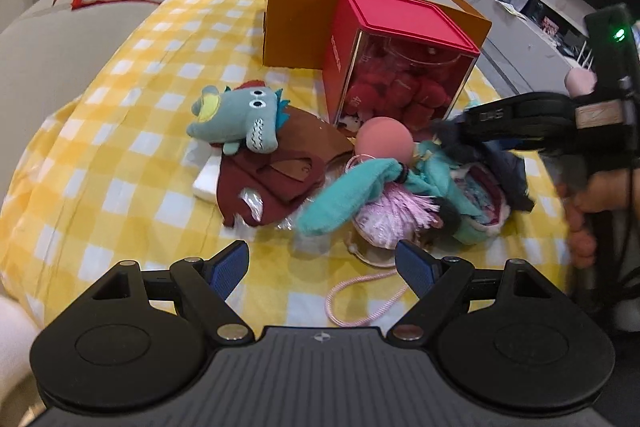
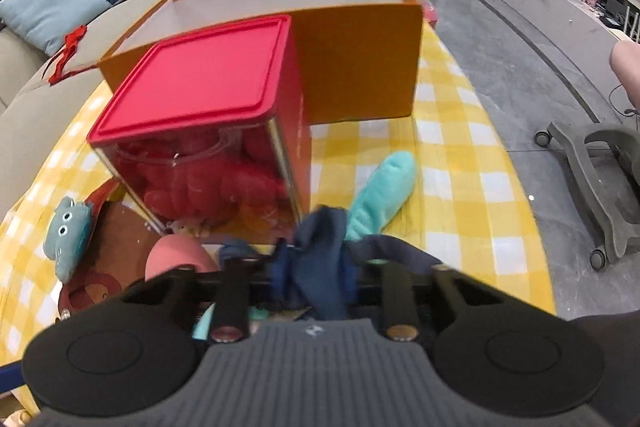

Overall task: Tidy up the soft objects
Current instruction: 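Grasp the navy cloth with the right tool and lift it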

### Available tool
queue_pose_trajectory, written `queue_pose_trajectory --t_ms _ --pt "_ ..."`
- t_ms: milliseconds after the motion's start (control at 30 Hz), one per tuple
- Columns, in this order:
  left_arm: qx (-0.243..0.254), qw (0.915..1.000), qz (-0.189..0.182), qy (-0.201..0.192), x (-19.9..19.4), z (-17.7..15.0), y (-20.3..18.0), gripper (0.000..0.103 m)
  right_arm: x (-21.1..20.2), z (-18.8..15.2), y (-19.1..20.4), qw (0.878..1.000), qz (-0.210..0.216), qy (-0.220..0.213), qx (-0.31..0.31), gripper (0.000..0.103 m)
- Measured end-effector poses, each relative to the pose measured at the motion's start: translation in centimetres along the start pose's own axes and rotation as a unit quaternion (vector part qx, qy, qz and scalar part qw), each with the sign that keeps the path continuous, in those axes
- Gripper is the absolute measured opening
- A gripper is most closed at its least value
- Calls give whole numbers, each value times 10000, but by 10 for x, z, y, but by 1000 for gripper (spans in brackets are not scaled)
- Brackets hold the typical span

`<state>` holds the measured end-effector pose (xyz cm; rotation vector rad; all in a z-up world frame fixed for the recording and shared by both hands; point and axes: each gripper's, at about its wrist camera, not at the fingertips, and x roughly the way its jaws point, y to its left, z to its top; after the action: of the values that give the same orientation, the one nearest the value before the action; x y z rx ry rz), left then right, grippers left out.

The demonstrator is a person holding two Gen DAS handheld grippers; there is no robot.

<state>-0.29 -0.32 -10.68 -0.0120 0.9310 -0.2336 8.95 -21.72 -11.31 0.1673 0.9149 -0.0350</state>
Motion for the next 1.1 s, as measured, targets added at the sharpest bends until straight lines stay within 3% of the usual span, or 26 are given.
queue_pose_trajectory --t_ms 100,233,333,400,500,567,633,733,800,900,967,1100 --pt "211 9996 131 -126 5 1 -1 97 -15 7 -10 9993 206 -142 288 13" --pt "258 9983 -471 -219 7 7 -3 97 -42 15 -20 9959 413 -653 467 10" --pt "478 9962 -629 -372 9 13 -11 97 -58 19 -29 9921 615 -920 598 9" --pt "612 9955 -616 -367 12 18 -18 97 -64 19 -33 9895 743 -1019 702 9" --pt "458 9920 -1141 -292 9 22 -25 97 -68 20 -36 9900 807 -980 618 10" --pt "396 9869 -1557 -160 8 21 -35 97 -56 22 -35 9944 921 -445 255 20" --pt "553 9829 -1750 -116 7 15 -48 97 -42 18 -38 9965 777 -167 257 48" --pt "796 9813 -1751 -79 9 10 -67 97 -21 19 -43 9943 905 431 364 66" --pt "836 9820 -1694 37 16 7 -76 97 -12 16 -41 9941 798 646 350 70" --pt "726 9847 -1579 88 26 4 -86 94 -4 14 -36 9947 649 748 282 70" --pt "315 9904 -1336 -145 29 1 -85 93 4 13 -40 9929 744 834 395 67" --pt "-26 9919 -1255 -205 37 0 -91 93 16 12 -59 9869 778 1053 945 40"
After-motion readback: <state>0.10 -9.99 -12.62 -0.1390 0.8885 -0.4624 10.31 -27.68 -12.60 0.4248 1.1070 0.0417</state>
